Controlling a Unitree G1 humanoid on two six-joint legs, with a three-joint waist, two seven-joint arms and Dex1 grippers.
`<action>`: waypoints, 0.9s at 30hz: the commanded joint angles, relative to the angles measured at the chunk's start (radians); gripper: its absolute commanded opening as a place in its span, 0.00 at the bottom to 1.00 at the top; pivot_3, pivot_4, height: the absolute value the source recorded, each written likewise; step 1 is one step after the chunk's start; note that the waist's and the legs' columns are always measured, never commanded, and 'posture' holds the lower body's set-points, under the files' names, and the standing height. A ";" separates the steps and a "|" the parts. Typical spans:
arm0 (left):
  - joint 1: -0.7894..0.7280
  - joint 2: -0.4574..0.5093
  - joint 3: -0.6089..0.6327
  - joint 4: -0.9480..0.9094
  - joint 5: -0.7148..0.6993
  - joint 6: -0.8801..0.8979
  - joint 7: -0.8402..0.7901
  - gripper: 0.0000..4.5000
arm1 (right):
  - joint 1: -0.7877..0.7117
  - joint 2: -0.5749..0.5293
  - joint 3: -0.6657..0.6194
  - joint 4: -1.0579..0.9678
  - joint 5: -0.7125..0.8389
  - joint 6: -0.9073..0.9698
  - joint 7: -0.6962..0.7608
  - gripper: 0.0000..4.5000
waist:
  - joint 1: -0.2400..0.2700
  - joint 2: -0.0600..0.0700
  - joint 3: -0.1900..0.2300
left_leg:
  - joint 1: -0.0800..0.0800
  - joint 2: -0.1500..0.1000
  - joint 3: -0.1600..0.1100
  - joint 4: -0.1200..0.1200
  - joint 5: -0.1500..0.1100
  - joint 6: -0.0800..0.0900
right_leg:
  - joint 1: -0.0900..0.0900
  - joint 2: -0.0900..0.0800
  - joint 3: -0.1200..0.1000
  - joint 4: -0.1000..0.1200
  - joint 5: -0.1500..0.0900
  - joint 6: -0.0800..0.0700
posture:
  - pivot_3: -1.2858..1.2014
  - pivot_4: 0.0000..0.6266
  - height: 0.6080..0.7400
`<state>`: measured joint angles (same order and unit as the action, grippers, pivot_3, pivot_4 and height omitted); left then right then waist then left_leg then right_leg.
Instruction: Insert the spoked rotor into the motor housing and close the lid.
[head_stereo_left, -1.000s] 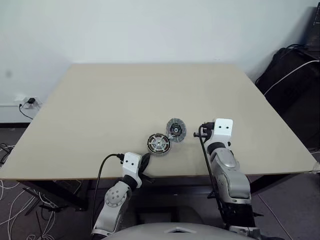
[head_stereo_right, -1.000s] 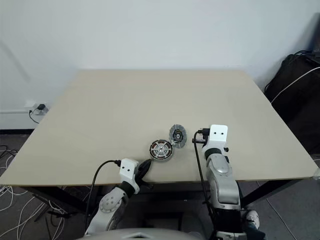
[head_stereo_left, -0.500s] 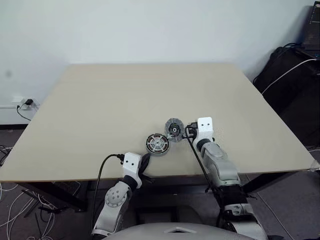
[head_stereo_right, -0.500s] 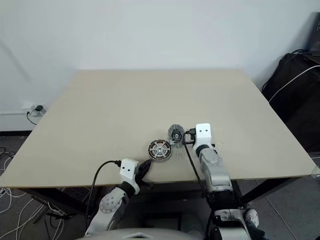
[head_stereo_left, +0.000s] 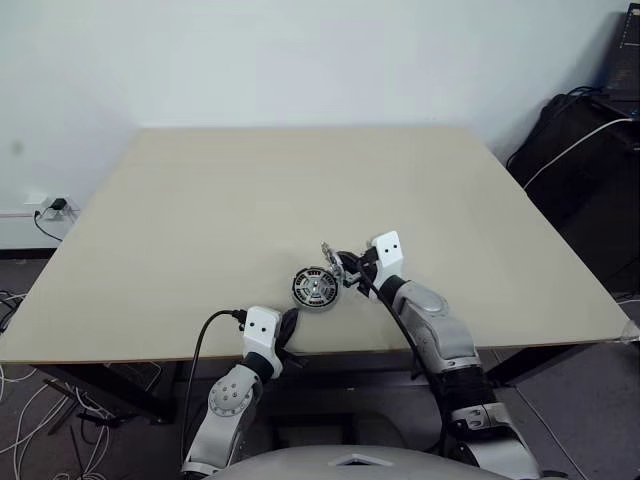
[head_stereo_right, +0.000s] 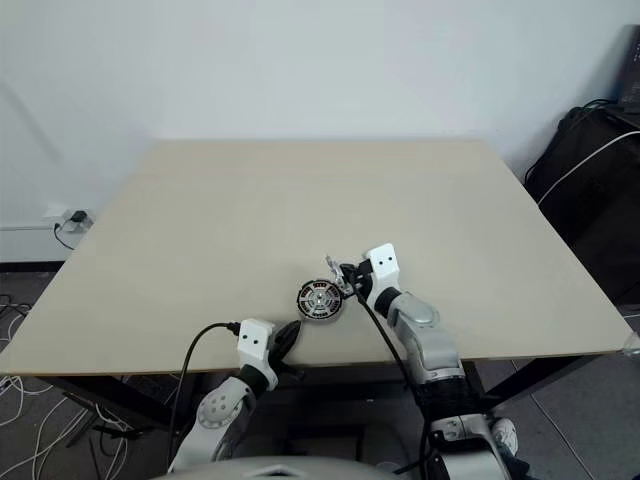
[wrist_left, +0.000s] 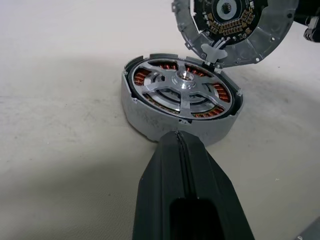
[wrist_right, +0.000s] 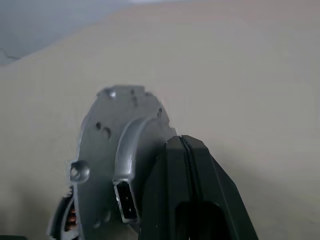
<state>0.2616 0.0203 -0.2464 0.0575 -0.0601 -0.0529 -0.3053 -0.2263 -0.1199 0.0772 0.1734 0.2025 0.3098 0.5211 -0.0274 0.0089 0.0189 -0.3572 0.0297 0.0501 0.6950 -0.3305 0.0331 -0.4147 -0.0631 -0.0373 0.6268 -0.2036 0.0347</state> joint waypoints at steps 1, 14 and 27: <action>-0.014 -0.003 -0.005 -0.053 -0.005 -0.003 0.000 0.00 | -0.001 0.013 0.020 -0.047 0.006 -0.002 0.002 0.01 | 0.000 0.000 0.000 | 0.000 0.000 0.000 0.000 0.000 0.000 | 0.000 0.000 0.000 0.000 0.000 0.000 | 0.52 0.00 1.00; -0.014 -0.002 -0.002 -0.051 -0.002 -0.004 0.005 0.00 | 0.006 0.060 0.094 0.010 -0.023 -0.006 -0.010 0.01 | 0.001 0.000 0.000 | 0.000 0.000 0.000 0.000 0.000 0.000 | 0.000 0.000 0.000 0.000 0.000 0.000 | 0.52 0.00 1.00; -0.005 -0.003 -0.001 -0.048 -0.002 -0.014 0.017 0.00 | 0.003 0.029 0.176 0.058 -0.115 0.054 -0.011 0.01 | 0.000 -0.002 -0.005 | 0.007 0.000 0.001 0.000 0.000 0.000 | 0.006 0.000 0.000 0.000 -0.002 0.002 | 0.52 0.00 1.00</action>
<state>0.2625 0.0207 -0.2454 0.0575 -0.0597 -0.0499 -0.2876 -0.2376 -0.0860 0.2436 0.2446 0.0885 0.3384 0.5002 -0.0270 0.0072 0.0144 -0.3488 0.0300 0.0507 0.6950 -0.3306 0.0330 -0.4084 -0.0632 -0.0368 0.6271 -0.2055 0.0371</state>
